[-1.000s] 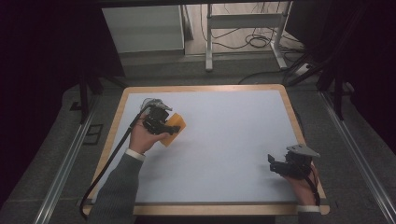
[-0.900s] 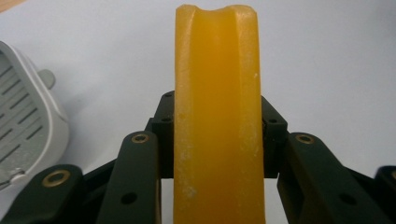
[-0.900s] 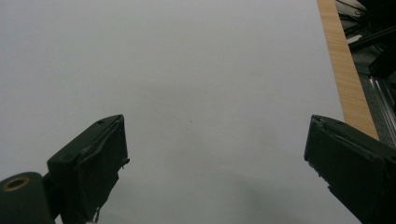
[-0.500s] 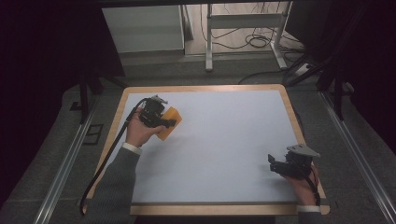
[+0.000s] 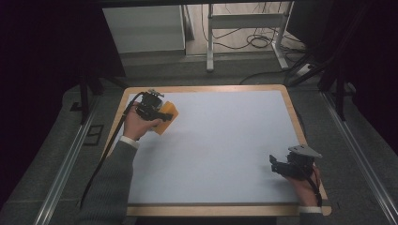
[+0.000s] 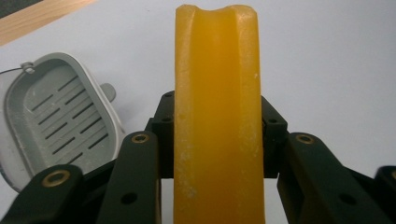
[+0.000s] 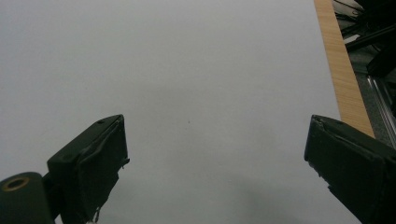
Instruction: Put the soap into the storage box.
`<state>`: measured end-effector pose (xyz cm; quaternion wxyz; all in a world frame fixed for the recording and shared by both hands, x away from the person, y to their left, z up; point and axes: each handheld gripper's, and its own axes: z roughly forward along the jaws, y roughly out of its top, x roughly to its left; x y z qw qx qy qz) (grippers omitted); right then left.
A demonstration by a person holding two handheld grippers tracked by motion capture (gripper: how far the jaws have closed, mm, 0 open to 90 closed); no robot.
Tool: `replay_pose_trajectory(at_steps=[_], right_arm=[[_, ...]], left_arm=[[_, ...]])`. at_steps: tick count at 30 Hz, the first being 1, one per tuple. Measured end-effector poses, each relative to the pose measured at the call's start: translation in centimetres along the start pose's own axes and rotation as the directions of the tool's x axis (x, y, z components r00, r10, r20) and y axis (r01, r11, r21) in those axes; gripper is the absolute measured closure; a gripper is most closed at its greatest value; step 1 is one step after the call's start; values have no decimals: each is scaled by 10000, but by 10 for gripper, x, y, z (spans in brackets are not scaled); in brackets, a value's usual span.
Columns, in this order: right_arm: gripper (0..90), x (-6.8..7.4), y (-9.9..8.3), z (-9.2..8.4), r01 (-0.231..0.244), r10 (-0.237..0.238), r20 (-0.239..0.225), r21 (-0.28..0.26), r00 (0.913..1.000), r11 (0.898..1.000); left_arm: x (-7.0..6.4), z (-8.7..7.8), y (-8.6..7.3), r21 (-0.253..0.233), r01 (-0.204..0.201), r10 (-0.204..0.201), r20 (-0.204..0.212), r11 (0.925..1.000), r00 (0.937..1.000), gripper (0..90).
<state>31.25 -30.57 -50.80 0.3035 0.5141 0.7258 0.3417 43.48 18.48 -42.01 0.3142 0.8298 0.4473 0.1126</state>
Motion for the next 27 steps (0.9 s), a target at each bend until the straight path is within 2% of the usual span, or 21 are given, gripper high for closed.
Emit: replay_pose_trajectory(at_steps=[14, 27], right_arm=[[61, 1, -1, 2, 51, -51, -17, 104, 10000, 9999], [61, 1, -1, 2, 40, -40, 21, 164, 10000, 9999]], left_arm=[[32, 7, 8, 157, 804, -798, -369, 9966, 9961, 611], [39, 13, 10, 118, 1115, -1108, -494, 9937, 9926, 611]])
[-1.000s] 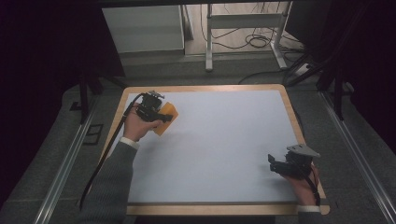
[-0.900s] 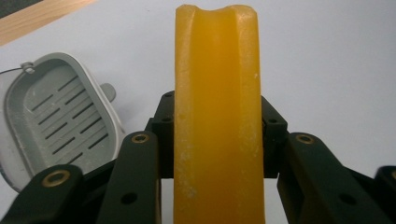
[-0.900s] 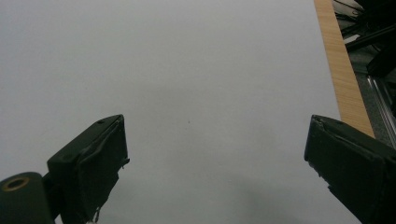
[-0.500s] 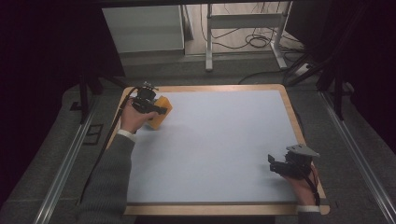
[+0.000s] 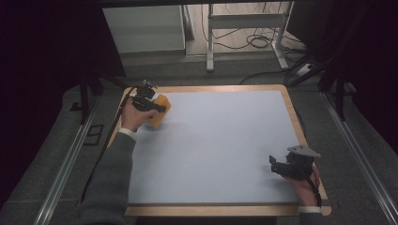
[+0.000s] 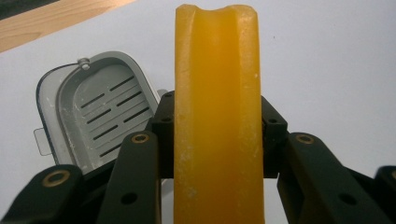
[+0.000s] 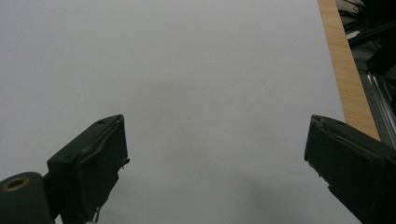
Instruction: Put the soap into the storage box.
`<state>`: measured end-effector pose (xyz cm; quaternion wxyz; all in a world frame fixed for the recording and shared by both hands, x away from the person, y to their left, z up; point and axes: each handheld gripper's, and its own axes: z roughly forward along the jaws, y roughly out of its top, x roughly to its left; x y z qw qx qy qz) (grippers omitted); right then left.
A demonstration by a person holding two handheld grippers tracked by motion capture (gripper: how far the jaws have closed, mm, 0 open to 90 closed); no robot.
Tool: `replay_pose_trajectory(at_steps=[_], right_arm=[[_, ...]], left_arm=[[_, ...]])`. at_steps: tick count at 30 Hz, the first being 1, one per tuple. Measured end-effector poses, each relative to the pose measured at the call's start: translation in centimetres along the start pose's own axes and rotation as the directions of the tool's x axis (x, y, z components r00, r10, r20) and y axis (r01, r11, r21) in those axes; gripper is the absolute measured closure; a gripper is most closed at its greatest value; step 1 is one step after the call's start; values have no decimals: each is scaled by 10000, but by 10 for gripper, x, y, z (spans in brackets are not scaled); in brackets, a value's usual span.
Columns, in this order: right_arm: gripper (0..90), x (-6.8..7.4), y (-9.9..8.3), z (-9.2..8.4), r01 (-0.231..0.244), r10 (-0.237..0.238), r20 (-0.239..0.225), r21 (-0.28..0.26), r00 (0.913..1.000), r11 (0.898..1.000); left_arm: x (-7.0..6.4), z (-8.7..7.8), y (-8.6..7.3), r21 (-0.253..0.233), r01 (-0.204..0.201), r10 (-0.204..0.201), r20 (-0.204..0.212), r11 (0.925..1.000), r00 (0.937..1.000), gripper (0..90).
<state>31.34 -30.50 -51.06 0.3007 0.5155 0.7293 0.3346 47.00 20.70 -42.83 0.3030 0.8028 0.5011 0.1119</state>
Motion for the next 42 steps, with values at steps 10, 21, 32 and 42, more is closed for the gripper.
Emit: replay_pose_trajectory(at_steps=[10, 21, 32, 42], right_arm=[[61, -1, 0, 0, -58, 58, 1, -10, 10000, 10000], [61, -3, 0, -1, -95, 95, 41, -32, 9999, 9999], [61, -3, -1, -1, -66, 66, 44, -18, 10000, 10000], [61, -4, -2, 0, -116, 116, 81, 19, 9999, 9999]], left_arm=[[8, 2, 6, -49, 383, -383, -27, 9993, 9993, 611], [22, 2, 12, -273, 904, -904, -11, 9955, 9959, 611], [35, 11, 13, -173, 1303, -1307, -221, 9913, 9912, 611], [49, 16, 14, -182, 1863, -1868, -265, 9823, 9820, 611]])
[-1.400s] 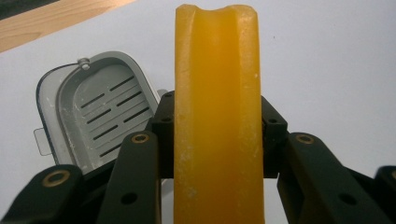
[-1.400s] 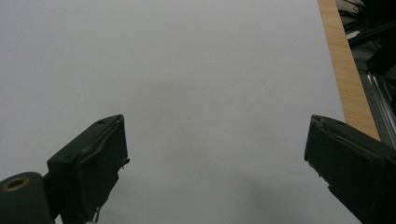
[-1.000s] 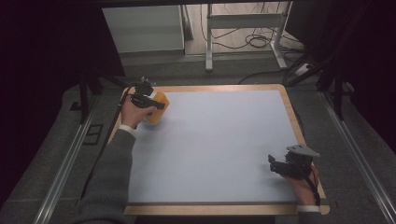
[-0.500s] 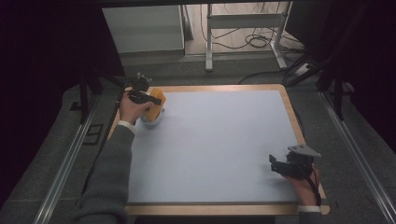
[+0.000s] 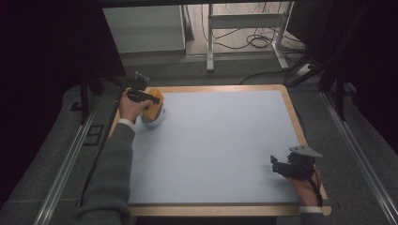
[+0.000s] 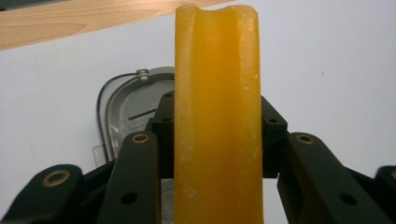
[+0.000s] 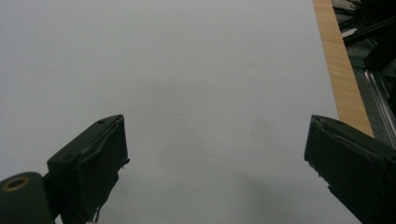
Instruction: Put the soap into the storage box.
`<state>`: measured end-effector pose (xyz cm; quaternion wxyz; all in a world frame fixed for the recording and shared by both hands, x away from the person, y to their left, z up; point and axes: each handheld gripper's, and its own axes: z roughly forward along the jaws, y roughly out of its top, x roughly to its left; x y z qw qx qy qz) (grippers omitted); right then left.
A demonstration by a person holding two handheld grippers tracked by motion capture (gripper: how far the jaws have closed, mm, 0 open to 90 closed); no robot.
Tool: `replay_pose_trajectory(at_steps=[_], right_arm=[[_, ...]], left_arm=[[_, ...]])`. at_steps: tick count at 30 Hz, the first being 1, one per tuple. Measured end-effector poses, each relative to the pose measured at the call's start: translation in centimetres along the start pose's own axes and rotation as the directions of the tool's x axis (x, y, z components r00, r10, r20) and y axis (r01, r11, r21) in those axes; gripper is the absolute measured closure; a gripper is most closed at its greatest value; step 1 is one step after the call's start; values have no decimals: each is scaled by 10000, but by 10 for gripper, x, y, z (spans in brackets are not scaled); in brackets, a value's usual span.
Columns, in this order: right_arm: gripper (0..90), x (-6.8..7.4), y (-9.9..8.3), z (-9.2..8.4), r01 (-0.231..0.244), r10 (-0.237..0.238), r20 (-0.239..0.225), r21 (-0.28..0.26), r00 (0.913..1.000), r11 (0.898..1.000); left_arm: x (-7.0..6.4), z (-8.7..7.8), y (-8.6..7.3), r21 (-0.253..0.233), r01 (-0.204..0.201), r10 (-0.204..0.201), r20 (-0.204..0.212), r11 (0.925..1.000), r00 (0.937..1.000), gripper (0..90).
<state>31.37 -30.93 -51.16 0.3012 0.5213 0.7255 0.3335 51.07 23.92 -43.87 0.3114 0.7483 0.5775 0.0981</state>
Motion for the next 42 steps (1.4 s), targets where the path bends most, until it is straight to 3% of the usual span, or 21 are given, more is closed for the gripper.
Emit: replay_pose_trajectory(at_steps=[17, 25, 27, 28, 32, 39, 42], right_arm=[[61, -1, 0, 0, -2, 2, 18, -19, 10000, 10000], [61, 0, 0, 1, 47, -47, 29, 26, 10000, 10000], [62, 0, 0, 0, 11, -11, 18, 3, 10000, 10000], [61, 0, 0, 0, 15, -15, 15, -1, 10000, 10000], [61, 0, 0, 0, 51, -51, 13, 37, 10000, 10000], [61, 2, 0, 1, 95, -95, 4, 43, 10000, 9999], [61, 2, 0, 1, 86, -86, 8, 70, 10000, 9999]], left_arm=[[16, 15, -4, 189, 596, -592, -234, 9980, 9980, 611], [15, 24, -6, 308, 554, -544, -337, 9980, 9980, 606], [14, 20, -6, -5, 521, -521, -270, 9986, 9983, 551], [11, 15, -4, -234, 433, -443, -429, 9988, 9981, 501], [7, 5, -3, -458, 150, -179, -619, 9988, 9979, 387], [9, 4, -6, -58, -154, 149, -830, 9999, 9964, 302], [9, 5, -7, -148, -27, 15, -787, 9999, 9969, 300]])
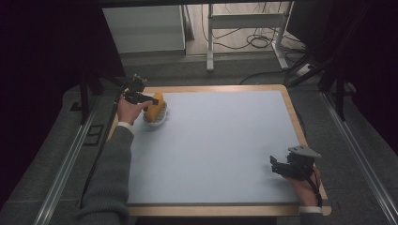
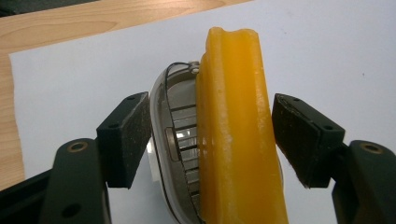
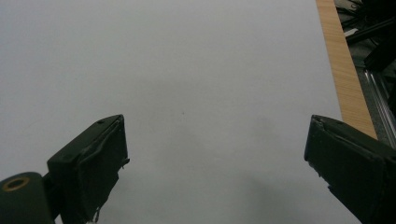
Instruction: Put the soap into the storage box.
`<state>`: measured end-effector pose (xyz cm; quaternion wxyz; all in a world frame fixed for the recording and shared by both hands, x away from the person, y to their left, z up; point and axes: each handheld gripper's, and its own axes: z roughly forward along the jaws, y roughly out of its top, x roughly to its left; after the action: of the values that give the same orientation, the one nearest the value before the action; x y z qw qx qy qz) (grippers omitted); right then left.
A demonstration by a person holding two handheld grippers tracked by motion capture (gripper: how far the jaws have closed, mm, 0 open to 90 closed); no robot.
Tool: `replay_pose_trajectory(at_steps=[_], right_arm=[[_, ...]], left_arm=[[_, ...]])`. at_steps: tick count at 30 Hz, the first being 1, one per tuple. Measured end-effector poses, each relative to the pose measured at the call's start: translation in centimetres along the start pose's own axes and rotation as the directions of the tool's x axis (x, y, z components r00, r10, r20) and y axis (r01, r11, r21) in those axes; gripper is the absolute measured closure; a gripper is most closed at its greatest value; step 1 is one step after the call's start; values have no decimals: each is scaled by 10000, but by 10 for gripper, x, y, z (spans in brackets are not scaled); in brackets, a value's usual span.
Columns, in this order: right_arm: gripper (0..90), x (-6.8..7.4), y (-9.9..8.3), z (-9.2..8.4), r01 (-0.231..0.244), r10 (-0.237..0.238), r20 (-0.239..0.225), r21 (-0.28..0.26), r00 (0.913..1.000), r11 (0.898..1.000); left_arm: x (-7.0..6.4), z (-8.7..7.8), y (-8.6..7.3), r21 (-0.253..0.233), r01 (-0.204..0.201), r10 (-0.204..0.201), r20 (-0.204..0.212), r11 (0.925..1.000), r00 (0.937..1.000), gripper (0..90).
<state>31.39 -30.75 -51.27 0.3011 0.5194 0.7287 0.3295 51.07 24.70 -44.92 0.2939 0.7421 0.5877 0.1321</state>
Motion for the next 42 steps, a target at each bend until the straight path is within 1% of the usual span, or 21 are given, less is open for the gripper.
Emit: replay_pose_trajectory(at_steps=[1, 3, 5, 9, 12, 16, 17, 21, 23, 25, 27, 29, 32, 35, 38, 39, 41, 42], right_arm=[[61, 0, 0, 0, 16, -15, -28, 11, 10000, 10000], [61, 0, 0, 0, 7, -7, -26, 22, 10000, 10000], [61, 0, 0, 0, 7, -7, -8, 18, 10000, 10000], [61, 0, 0, 0, 9, -9, -25, 22, 10000, 10000], [61, 0, 0, 0, 20, -20, -24, 19, 10000, 10000], [61, 0, 0, 1, 14, -14, -25, 36, 10000, 10000], [61, 0, -1, 1, 18, -18, -23, 42, 10000, 10000], [61, 0, -1, 1, 35, -35, -33, 56, 10000, 10000], [61, 0, -1, 1, 34, -34, -30, 54, 10000, 10000], [61, 0, -1, 1, 32, -32, -29, 60, 10000, 10000], [61, 0, -1, 1, 38, -38, -21, 69, 10000, 10000], [61, 0, -1, 1, 45, -45, -24, 72, 10000, 10000], [61, 1, -1, 1, 71, -71, -40, 59, 10000, 10000], [61, 1, -1, 1, 85, -84, -40, 57, 10000, 9999], [62, 1, 0, 0, 66, -66, -31, 45, 10000, 10000], [61, 1, 0, 0, 67, -67, -32, 43, 10000, 10000], [61, 1, 0, 0, 64, -64, -27, 44, 10000, 10000], [61, 1, 0, 0, 56, -56, -33, 40, 10000, 10000]], left_arm=[[0, 0, 0, -5, 35, -35, 14, 10000, 10000, 298], [1, 0, -1, 28, -94, 94, -36, 10000, 9999, 298], [1, 0, -2, -35, -30, 30, -28, 10000, 10000, 299], [2, -1, -3, 34, -67, 67, -63, 10000, 10000, 298], [2, -3, -3, -75, -46, 45, -76, 10000, 10000, 298], [3, -8, -3, -122, -124, 123, -98, 9998, 9999, 294], [3, -9, -4, -185, -63, 62, -78, 9998, 10000, 294], [3, -13, -5, -276, -122, 121, -5, 9995, 9999, 294], [2, -17, -6, -369, -236, 235, -28, 9990, 9997, 294], [-1, -21, -6, -476, -311, 313, 19, 9984, 9995, 294], [-4, -27, -8, -622, -467, 473, 84, 9970, 9988, 294], [-6, -31, -10, -760, -465, 490, 317, 9960, 9983, 294], [-12, -35, -16, -854, -722, 776, 627, 9937, 9950, 291], [-17, -38, -25, -1018, -835, 925, 871, 9913, 9919, 291], [-24, -41, -35, -1131, -1052, 1179, 1124, 9880, 9866, 291], [-27, -42, -40, -1170, -1156, 1300, 1248, 9864, 9836, 290], [-31, -43, -45, -1255, -1232, 1401, 1358, 9844, 9808, 288], [-34, -45, -50, -1355, -1303, 1497, 1443, 9822, 9781, 287]])
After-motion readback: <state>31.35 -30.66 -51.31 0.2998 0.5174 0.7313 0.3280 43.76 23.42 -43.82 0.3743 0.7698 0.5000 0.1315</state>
